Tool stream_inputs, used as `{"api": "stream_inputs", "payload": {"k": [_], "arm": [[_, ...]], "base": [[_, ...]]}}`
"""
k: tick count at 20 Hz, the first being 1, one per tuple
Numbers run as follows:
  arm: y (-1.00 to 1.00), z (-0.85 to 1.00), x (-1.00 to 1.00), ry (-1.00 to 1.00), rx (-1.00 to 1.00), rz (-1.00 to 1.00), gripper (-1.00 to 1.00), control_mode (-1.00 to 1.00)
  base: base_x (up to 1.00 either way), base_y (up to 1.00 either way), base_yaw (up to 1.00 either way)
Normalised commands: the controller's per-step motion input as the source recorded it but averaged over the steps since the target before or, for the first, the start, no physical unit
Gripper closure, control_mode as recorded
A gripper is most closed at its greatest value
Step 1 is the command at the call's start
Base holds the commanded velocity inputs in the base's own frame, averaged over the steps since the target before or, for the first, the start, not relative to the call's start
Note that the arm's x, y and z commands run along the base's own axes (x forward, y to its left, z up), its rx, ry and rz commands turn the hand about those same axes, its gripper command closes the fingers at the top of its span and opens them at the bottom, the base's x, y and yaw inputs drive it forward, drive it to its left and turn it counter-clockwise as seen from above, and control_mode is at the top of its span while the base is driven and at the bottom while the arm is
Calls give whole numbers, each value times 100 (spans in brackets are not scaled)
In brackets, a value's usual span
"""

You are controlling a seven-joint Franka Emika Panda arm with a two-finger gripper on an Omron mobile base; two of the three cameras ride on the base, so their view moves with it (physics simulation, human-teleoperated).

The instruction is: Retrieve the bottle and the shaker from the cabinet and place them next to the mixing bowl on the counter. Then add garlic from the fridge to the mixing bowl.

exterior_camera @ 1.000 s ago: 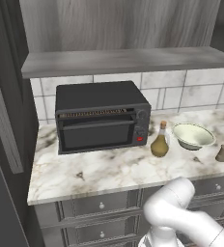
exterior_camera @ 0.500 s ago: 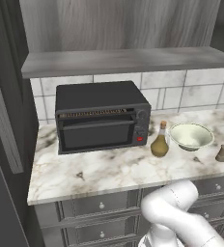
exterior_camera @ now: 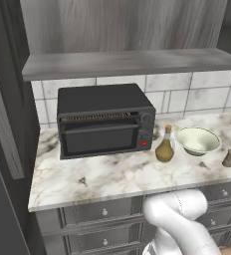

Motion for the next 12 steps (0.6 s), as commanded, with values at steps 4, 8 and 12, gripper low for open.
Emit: {"api": "stream_inputs", "payload": {"k": [4,8,12], "arm": [[100,54,-16,2,-96,-1,-100,-100],[100,36,-3,5,-91,2,-100,-100],[100,0,1,26,-91,4,-100,-100]], "base": [[0,0,0],[0,0,0],[0,0,0]]}}
